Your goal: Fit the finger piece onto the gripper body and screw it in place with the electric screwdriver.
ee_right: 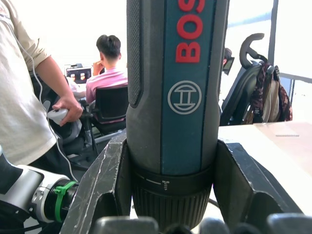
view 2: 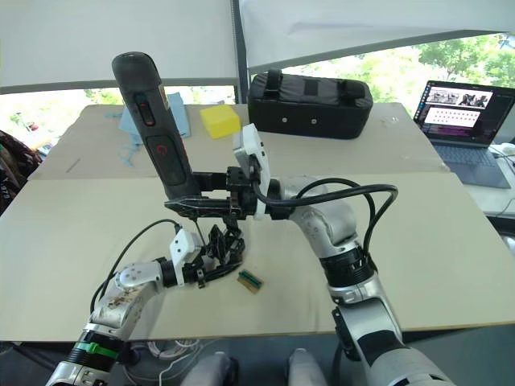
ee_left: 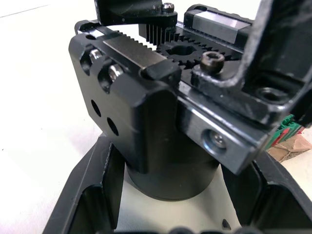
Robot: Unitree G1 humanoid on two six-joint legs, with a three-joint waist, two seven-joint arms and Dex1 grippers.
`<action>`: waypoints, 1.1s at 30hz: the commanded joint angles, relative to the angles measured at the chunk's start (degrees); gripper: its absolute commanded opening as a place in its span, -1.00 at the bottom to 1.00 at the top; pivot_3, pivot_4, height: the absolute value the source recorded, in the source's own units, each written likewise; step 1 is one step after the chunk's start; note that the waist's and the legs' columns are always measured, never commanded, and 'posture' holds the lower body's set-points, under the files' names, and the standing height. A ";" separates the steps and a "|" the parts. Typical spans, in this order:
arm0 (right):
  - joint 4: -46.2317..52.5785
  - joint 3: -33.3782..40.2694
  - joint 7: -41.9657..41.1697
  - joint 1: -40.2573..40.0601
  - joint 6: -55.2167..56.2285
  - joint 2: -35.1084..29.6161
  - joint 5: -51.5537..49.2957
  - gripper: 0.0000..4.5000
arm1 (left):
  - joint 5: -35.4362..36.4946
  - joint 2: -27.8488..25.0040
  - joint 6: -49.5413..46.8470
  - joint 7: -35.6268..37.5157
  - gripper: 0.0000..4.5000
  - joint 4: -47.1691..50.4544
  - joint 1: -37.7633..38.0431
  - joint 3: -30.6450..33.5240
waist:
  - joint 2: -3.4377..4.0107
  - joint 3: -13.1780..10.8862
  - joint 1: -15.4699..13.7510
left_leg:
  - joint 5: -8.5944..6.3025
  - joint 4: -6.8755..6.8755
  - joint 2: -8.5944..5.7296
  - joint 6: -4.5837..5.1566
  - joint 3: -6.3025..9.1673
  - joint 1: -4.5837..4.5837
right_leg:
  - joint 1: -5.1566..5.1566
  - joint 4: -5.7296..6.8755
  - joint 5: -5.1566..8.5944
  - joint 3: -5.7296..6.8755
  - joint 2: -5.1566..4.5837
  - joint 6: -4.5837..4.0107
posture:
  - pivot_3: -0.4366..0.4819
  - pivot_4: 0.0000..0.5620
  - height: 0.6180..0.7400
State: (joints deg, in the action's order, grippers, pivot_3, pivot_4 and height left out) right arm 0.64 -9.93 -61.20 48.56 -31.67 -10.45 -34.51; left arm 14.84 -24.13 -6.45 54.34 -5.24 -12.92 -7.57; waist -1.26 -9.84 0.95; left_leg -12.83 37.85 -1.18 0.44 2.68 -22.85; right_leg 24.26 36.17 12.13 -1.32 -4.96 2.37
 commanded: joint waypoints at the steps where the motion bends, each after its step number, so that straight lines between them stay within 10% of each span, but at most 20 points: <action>1: 2.33 1.68 -0.18 1.79 1.73 0.29 -0.96 -0.15 | -0.54 0.04 -1.47 1.10 0.03 -0.80 1.45 -1.97 | 0.00 0.00 0.00 | 0.00 0.00 0.00 0.00 0.00 0.00 | 0.00 0.00 0.00 0.00 0.00 0.00 | -0.05 -0.47 1.00; 33: 1.93 0.26 -0.24 2.23 0.91 -0.86 1.03 -0.15 | -0.50 0.13 -1.70 0.99 0.03 -0.60 1.69 -2.09 | 0.00 0.00 0.00 | 0.00 0.00 0.00 0.00 0.00 0.00 | 0.00 0.00 0.00 0.00 0.00 0.00 | -0.05 -0.47 1.00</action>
State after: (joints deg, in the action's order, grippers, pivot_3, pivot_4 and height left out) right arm 0.60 -10.55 -61.23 48.57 -31.00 -11.49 -32.69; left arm 14.85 -24.12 -6.45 54.34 -5.23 -12.91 -7.60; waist -1.26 -9.84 0.95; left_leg -12.83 37.85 -1.18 0.44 2.68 -22.85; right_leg 24.26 36.17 12.13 -1.32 -4.96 2.37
